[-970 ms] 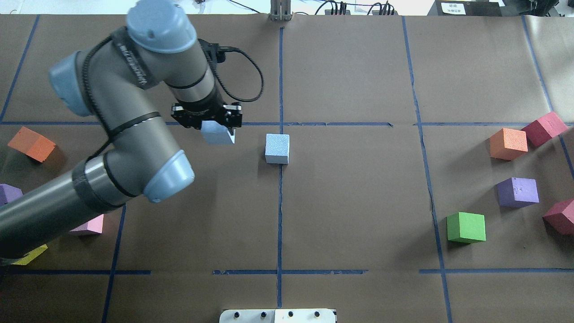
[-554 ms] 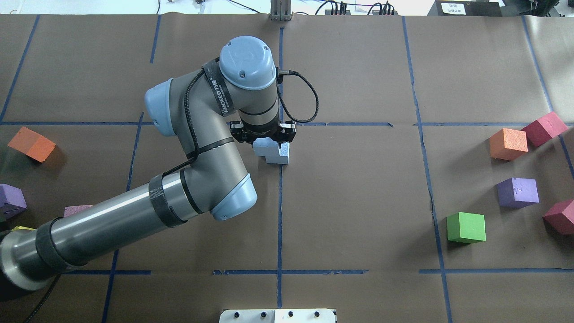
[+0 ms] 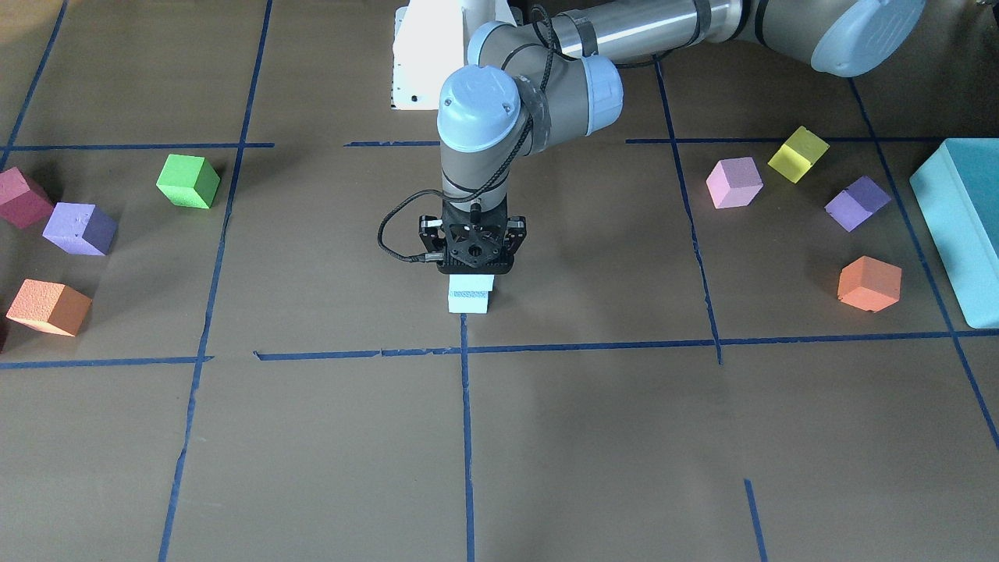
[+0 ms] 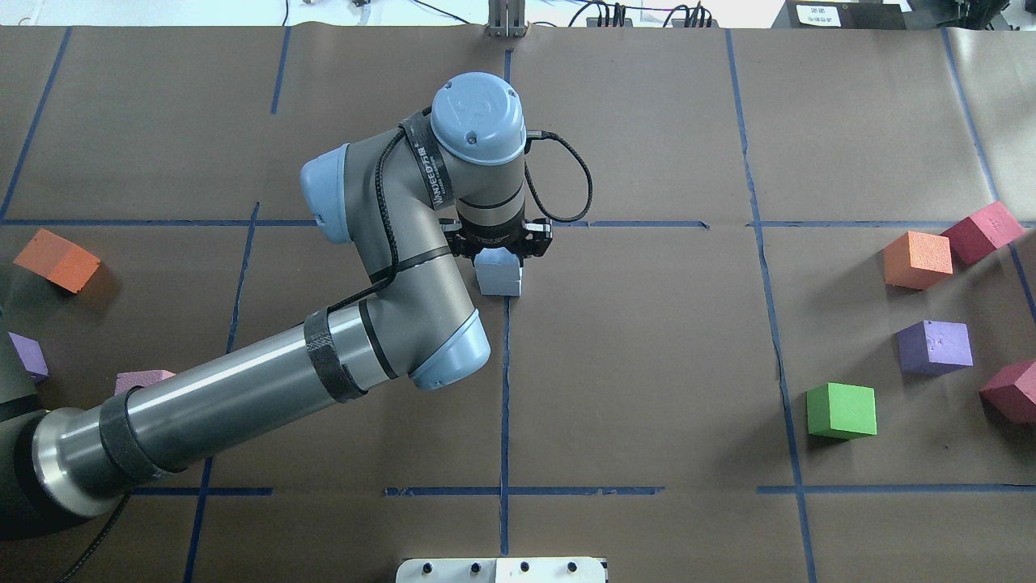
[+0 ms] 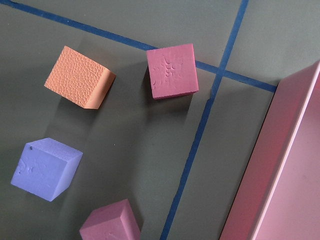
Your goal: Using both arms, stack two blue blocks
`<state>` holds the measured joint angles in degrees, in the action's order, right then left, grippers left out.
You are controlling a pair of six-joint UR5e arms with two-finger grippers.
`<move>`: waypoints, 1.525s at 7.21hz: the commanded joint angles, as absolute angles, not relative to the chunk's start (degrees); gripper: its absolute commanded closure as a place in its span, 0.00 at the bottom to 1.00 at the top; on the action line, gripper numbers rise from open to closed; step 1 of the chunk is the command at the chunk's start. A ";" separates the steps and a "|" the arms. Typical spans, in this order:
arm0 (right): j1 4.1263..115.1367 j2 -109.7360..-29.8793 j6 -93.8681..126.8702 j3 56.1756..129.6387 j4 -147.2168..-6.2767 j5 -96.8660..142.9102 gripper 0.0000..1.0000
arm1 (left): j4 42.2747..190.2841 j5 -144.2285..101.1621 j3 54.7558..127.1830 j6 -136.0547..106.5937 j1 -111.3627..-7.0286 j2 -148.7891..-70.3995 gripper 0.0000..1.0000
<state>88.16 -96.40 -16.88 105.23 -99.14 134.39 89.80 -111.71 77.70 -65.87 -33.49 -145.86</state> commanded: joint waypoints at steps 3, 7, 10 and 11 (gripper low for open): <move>88.15 -96.33 -16.87 105.38 -99.14 134.38 0.01 | 89.74 -111.71 76.55 -67.14 -33.66 -146.86 0.00; 88.15 -96.06 -16.87 105.47 -99.14 134.38 0.01 | 76.60 -122.94 91.60 -52.11 -45.67 -141.20 0.00; 88.07 -95.98 -15.65 105.29 -99.14 134.38 0.01 | 77.52 -131.25 100.91 -15.33 -62.94 -115.99 0.00; 88.07 -95.98 -15.64 105.29 -99.14 134.38 0.01 | 77.35 -134.09 100.55 -5.55 -69.98 -111.14 0.00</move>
